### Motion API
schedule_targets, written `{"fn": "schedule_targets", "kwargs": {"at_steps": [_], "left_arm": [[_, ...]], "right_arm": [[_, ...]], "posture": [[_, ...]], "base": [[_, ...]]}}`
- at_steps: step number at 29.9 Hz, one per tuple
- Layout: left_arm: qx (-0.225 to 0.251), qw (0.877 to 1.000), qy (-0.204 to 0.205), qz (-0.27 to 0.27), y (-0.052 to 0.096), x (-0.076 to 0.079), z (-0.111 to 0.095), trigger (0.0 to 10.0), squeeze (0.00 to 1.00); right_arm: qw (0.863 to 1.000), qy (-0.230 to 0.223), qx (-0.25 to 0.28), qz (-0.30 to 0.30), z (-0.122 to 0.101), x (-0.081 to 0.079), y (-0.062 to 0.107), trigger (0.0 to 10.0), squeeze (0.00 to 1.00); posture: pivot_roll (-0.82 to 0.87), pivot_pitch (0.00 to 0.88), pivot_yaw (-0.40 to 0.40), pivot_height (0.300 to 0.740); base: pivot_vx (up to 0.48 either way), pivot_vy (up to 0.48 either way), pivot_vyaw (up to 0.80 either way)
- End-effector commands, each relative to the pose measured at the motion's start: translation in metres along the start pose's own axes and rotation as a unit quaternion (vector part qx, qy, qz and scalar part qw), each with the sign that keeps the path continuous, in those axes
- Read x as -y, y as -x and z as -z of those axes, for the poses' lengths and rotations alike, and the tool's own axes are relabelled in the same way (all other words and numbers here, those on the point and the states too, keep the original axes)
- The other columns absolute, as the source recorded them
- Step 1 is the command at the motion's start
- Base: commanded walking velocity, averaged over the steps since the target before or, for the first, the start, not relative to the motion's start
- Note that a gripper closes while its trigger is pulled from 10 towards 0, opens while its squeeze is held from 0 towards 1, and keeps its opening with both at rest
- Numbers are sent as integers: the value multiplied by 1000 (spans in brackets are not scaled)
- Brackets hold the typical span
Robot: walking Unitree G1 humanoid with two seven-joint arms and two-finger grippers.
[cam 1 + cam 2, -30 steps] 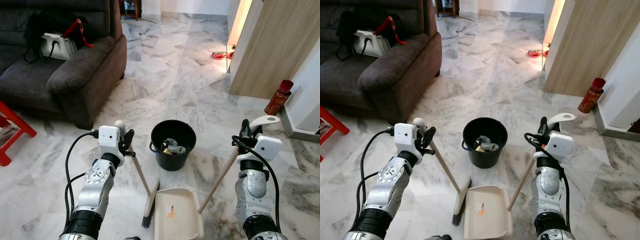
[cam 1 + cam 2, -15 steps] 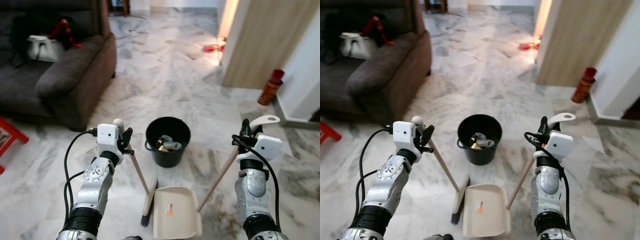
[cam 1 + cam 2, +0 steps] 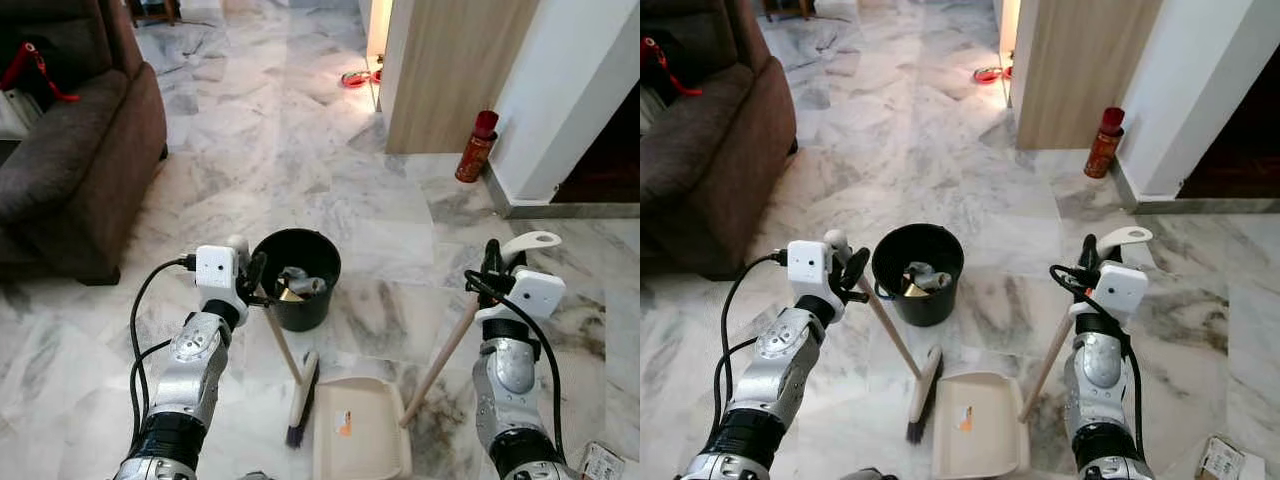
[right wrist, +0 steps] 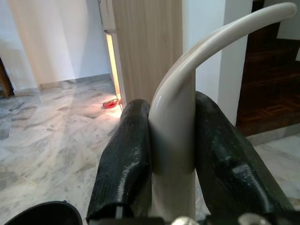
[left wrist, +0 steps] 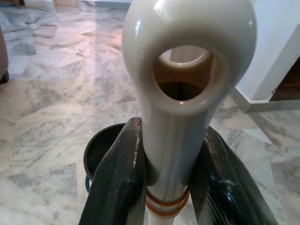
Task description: Sweep floor
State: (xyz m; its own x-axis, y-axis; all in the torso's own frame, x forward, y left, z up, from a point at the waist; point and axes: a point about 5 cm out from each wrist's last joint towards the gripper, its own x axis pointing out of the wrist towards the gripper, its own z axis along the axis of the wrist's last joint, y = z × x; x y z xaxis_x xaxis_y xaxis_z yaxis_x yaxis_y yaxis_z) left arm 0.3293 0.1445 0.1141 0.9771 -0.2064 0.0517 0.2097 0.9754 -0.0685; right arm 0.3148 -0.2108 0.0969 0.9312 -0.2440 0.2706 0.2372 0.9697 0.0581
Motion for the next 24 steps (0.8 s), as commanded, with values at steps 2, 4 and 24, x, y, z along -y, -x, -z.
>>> {"fn": "schedule_targets", "kwargs": {"at_steps": [2,4,24], "left_arm": [[9,1000,-8,-2,-1,0,-4,10000,0],[11,1000,-7,-11,0,-2,-4,10000,0],[17,999,-34,-29,-2,-6,-7,10000,0]], "right_arm": [[1000,2,0,0,-1,0,-1,10000,0],[1000,3,-4,-3,1,-1,1,10000,0],[1000,3,-7,-2,1,0,0,10000,0]], "posture": [[140,127,8,740],[139,129,7,740],[139,132,10,740]], "base": [[0,0,-800],[0,0,-800],[0,-109,-800]]}}
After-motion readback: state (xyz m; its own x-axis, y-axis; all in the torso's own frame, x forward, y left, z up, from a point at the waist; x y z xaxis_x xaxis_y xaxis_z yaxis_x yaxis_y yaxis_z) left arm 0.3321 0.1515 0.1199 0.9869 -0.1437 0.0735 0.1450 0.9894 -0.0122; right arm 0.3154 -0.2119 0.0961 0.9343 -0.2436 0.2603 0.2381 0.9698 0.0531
